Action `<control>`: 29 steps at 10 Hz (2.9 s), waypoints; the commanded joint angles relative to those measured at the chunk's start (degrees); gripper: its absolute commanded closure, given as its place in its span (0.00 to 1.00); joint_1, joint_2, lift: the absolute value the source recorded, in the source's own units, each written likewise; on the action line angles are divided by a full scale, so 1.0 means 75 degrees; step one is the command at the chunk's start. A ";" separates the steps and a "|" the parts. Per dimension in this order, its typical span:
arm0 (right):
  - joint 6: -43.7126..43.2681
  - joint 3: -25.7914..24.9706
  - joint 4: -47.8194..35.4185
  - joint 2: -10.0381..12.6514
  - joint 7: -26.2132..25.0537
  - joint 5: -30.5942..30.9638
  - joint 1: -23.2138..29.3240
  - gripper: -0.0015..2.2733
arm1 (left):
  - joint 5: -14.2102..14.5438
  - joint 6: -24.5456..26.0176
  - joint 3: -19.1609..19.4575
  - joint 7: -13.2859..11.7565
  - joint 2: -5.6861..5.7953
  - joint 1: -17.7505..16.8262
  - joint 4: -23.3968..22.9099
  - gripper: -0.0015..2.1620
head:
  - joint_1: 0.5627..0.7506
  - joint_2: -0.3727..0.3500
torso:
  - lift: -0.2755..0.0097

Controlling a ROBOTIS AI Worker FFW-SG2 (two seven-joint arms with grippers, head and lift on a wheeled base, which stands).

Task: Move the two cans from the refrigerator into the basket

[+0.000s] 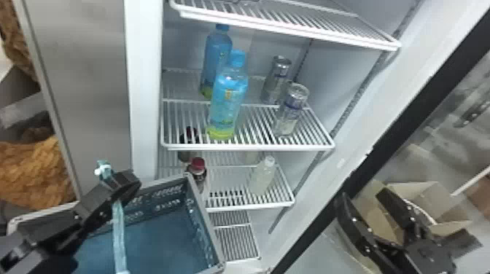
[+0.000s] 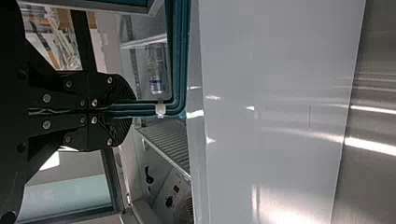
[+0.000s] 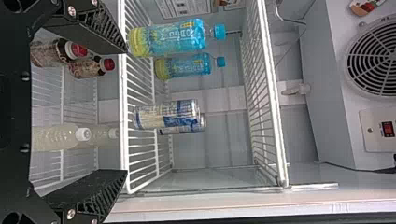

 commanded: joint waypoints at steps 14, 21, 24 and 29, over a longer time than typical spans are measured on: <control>0.0918 0.0038 0.0489 -0.0094 -0.0222 0.0861 -0.1549 0.06 | -0.0002 0.0057 -0.0015 0.0012 0.0015 -0.0025 0.0000 0.56 | 0.70 0.03 | 0.84; 0.1049 0.0541 0.1951 -0.0410 -0.0234 0.1211 -0.3349 0.06 | -0.0017 0.0076 -0.0076 0.0047 0.0015 -0.0175 0.0000 0.56 | 0.70 0.03 | 0.84; 0.1143 0.0769 0.2401 -0.0504 -0.0316 0.1424 -0.4061 0.06 | -0.0002 0.0076 -0.0076 0.0047 0.0015 -0.0175 0.0000 0.56 | 0.70 0.03 | 0.84; 0.1312 0.1516 0.3245 -0.0808 -0.0655 0.1531 -0.5261 0.06 | -0.0002 0.0076 -0.0061 0.0047 -0.0009 -0.0175 0.0000 0.56 | 0.70 0.04 | 0.84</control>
